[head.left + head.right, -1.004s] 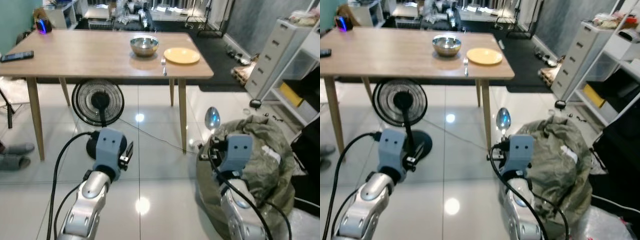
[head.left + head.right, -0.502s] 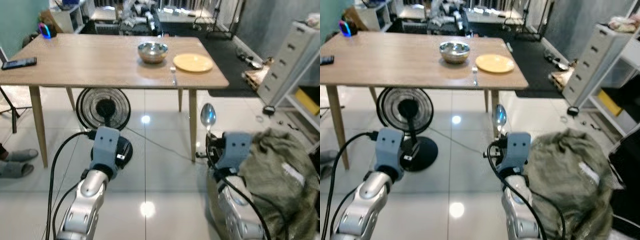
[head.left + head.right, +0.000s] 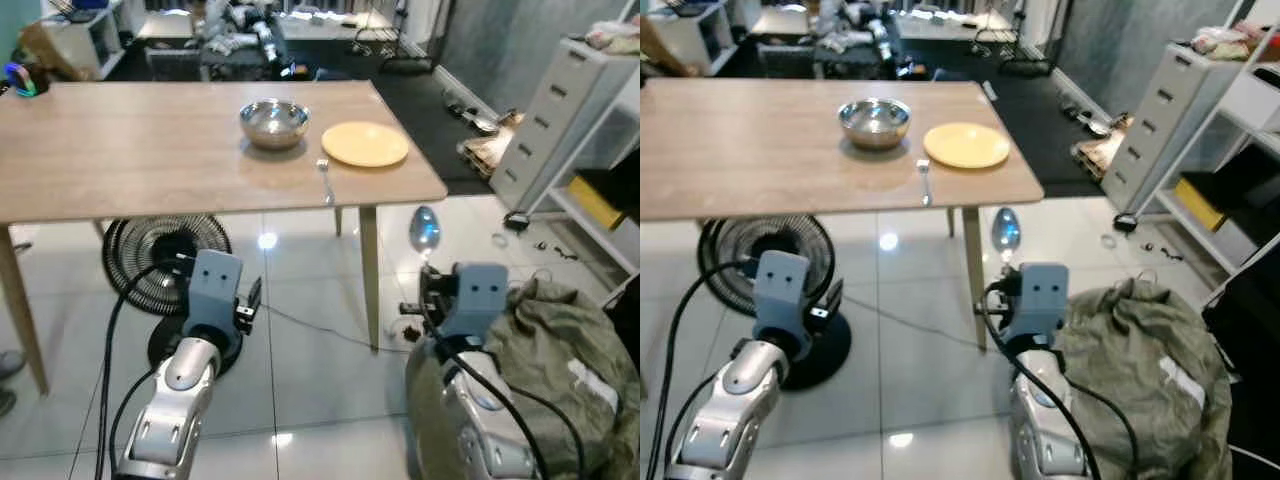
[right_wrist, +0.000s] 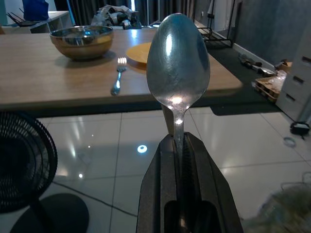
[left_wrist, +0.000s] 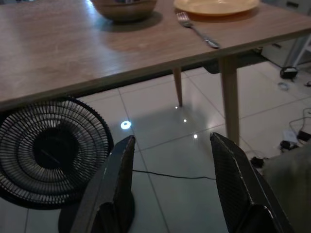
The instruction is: Setting the table
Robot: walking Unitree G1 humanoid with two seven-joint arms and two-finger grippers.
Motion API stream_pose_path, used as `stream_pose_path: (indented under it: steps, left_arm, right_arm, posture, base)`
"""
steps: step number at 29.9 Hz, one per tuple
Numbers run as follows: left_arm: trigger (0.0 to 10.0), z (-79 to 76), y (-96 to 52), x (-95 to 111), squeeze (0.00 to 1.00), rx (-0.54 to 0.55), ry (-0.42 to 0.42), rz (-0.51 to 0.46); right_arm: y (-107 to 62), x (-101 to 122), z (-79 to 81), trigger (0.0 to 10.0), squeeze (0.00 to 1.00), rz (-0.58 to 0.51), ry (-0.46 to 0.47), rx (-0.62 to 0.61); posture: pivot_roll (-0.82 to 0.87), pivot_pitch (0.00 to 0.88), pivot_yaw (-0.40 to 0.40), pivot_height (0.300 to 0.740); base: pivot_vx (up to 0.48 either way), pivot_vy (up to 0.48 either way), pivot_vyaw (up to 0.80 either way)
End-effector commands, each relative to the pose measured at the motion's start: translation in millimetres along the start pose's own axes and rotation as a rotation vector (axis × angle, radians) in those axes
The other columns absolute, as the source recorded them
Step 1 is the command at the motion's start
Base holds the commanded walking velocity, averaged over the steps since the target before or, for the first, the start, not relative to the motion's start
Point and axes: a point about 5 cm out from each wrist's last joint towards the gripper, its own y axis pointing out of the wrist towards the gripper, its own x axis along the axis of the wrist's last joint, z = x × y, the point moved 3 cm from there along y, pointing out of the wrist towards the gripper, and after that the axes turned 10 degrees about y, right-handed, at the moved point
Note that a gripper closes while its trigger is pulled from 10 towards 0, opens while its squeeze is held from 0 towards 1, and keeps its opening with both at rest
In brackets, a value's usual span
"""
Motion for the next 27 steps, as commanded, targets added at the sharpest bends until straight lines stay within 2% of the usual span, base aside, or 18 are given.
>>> stream_pose_path:
  steps: [1, 5, 12, 19, 27]
  left_arm:
    - [10.0, 5.4, -2.6, -8.6, 0.07, 0.018, 0.009, 0.03]
    - [10.0, 5.7, -2.6, -8.4, 0.06, 0.02, 0.009, 0.03]
    - [10.0, 6.8, -4.0, -6.1, 0.06, 0.02, 0.028, 0.018]
    - [10.0, 10.5, -4.6, 4.5, 0.06, 0.026, 0.052, -0.017]
    - [10.0, 9.4, -4.1, 4.0, 0.05, 0.026, 0.047, -0.016]
  right_arm:
    - [0.3, -0.7, 8.4, 10.0, 0.0, -0.001, 0.011, 0.024]
    - [1.6, 2.2, 10.0, 10.0, 0.0, -0.009, 0.016, 0.033]
    - [2.8, 6.4, 21.2, 10.0, 0.0, -0.008, 0.023, 0.101]
    - [4.0, 12.1, 37.6, 10.0, 0.0, -0.009, 0.051, 0.167]
    - [3.6, 11.3, 33.8, 10.0, 0.0, -0.007, 0.048, 0.153]
  posture:
    - [-0.03, 0.015, 0.044, 0.74]
    - [-0.02, 0.016, 0.044, 0.74]
    - [-0.02, 0.018, 0.048, 0.74]
    - [-0.02, 0.02, 0.044, 0.74]
    - [-0.02, 0.021, 0.048, 0.74]
  base:
    - [0.0, 0.0, 0.0]
    - [0.0, 0.0, 0.0]
    - [0.48, 0.0, 0.0]
    - [0.48, 0.0, 0.0]
    - [0.476, 0.0, 0.0]
